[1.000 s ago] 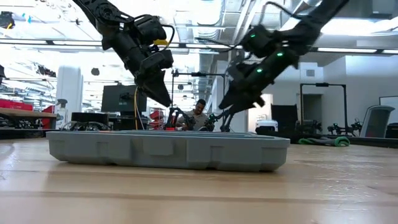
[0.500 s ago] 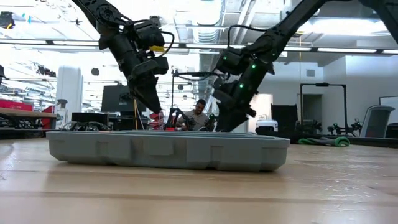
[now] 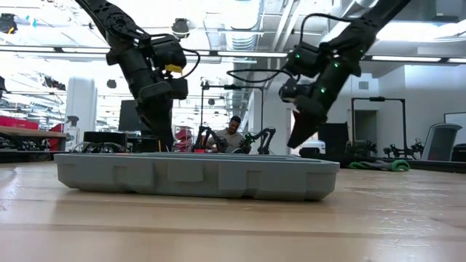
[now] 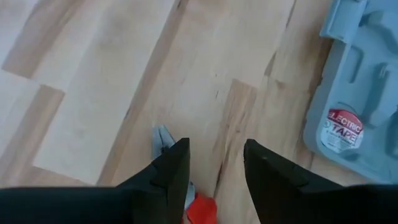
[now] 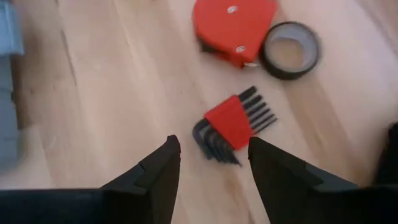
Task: Prefit tool cases
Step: Put the orange hex key set into the gray prefit tool case
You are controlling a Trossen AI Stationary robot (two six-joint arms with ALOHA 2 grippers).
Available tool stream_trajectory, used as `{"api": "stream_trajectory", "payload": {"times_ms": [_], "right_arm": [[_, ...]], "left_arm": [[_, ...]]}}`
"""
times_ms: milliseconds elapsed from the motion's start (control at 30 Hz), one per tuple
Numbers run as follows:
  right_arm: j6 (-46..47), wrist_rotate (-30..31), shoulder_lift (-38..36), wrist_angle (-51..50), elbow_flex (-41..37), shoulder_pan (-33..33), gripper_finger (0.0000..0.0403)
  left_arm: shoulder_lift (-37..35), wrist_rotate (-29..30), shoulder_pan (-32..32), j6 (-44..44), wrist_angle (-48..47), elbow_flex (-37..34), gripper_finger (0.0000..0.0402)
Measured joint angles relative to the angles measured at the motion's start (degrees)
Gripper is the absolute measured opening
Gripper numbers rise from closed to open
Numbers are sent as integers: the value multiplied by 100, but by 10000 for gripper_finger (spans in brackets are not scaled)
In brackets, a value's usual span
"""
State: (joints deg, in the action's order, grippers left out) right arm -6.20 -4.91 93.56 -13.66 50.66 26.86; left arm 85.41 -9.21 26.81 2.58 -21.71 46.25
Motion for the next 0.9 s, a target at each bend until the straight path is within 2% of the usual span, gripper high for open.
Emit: {"api": "stream_trajectory", "payload": {"times_ms": [100, 300, 467, 633, 900], "right_arm": [[-244, 63, 11, 360, -129, -225, 190], [-1165, 1005, 349, 409, -151, -779, 179], [-1232, 1680, 532, 436, -147, -933, 170], [-1236, 1853, 522, 625, -143, -870, 158], [-1232, 1749, 522, 634, -144, -836, 144]], "left_arm": [[0, -3, -27, 122, 62, -3, 142], [0, 0, -48, 219, 271, -3, 142], [0, 28, -48, 232, 275, -3, 142], [0, 53, -48, 232, 315, -3, 142], [0, 75, -48, 228, 322, -3, 142]]}}
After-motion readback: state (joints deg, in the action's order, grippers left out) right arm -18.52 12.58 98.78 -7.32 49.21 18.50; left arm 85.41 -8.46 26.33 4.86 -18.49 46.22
